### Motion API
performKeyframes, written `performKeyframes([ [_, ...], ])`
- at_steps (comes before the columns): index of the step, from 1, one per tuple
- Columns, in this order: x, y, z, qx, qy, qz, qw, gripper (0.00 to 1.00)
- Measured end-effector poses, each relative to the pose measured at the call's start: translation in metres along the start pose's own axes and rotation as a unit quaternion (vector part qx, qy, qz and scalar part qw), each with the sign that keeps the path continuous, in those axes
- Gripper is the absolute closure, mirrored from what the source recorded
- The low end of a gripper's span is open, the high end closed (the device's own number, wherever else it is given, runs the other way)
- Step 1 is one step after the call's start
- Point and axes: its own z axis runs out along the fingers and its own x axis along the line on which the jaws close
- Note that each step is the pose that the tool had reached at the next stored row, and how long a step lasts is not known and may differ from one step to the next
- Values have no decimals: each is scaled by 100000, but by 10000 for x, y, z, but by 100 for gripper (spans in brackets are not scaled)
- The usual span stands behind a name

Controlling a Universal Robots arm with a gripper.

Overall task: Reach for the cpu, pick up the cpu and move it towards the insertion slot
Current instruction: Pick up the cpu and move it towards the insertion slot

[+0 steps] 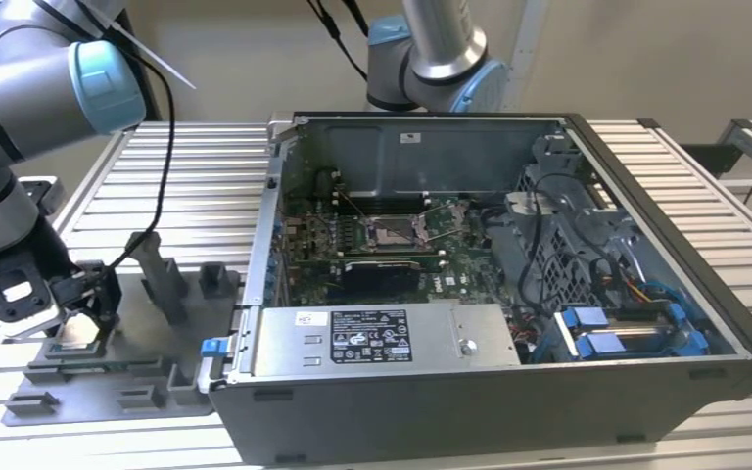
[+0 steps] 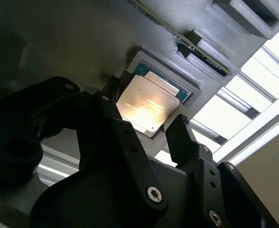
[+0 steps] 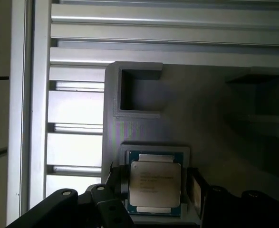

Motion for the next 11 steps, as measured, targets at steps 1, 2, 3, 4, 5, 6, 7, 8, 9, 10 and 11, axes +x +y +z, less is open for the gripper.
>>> performKeyframes([
  [1,0,0,0,1,3,-2,100000,0],
  [2,0,0,0,2,3,-5,100000,0],
  [3,0,0,0,1,3,-5,100000,0],
  [4,0,0,0,-1,2,-5,100000,0],
  [5,0,0,0,2,2,-7,100000,0],
  [6,0,0,0,0,0,-8,100000,0],
  [7,0,0,0,-1,2,-9,100000,0],
  [8,0,0,0,1,0,-7,100000,0],
  [9,0,0,0,4,3,-11,100000,100],
  [10,0,0,-1,11,11,-12,100000,100],
  [11,0,0,-1,10,12,-12,100000,100],
])
